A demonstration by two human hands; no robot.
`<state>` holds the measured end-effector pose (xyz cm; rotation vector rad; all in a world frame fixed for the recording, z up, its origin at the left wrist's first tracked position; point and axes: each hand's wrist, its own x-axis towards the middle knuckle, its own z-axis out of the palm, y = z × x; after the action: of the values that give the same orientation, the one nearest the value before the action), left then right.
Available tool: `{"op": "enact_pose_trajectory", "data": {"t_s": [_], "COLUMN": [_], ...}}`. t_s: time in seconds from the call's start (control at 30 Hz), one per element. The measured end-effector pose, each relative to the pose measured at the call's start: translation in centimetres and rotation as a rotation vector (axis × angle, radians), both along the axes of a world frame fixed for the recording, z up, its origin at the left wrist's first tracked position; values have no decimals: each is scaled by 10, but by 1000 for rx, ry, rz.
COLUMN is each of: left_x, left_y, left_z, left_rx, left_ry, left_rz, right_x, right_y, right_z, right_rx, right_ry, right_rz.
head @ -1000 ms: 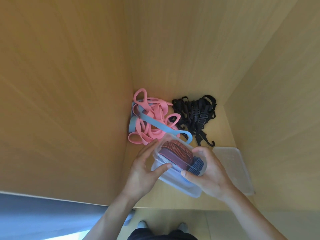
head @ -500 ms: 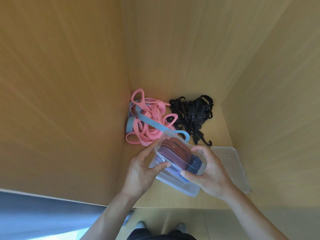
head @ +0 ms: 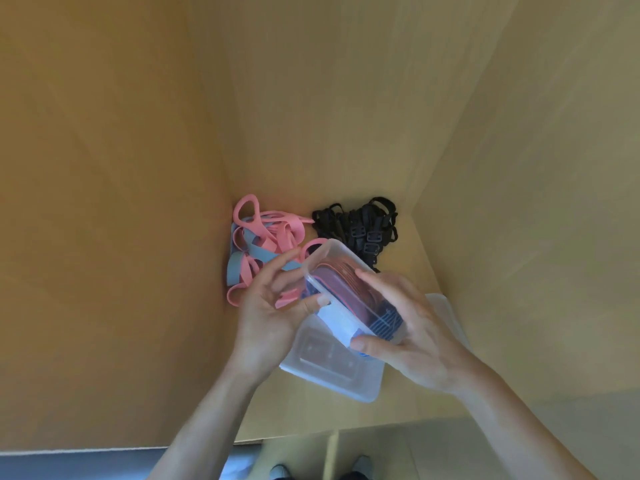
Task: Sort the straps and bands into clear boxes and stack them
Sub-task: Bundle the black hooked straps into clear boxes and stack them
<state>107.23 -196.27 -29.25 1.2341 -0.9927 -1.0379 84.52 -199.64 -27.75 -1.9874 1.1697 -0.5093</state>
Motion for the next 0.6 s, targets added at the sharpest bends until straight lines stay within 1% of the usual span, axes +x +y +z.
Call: {"op": "enact_pose_trajectory", "data": {"t_s": [0.1, 0.2, 0.3, 0.37, 0.43, 0.5, 0.57, 0.6], "left_x": [-10, -28, -49, -65, -84, -102, -115, -119], "left_y": [-8, -20, -40, -60, -84, -110, -136, -151], "left_z": [7, 8, 11, 11, 6, -2, -8, -13], "left_rx": [33, 76, 135, 167, 175, 155, 103, 82], "left_ry": [75, 113, 188, 199, 83, -108, -346, -512], "left_rz": [-57, -154, -260, -296, -263, -210, -233, -277], "right_x": [-6, -19, -36, -48, -58, -68, -74, -76], "right_y": [-1, -2, -1, -1, -1, -1, -1, 0], "right_z": [1, -7, -17, -24, -30, -34, -37, -39], "right_rx": [-10, -40, 120, 155, 137, 119, 124, 134], "right_ry": [6, -20, -253, -336, -363, -390, -405, -402], "right_rz": [-20, -132, -298, -406, -502, -569, -622, -655]}}
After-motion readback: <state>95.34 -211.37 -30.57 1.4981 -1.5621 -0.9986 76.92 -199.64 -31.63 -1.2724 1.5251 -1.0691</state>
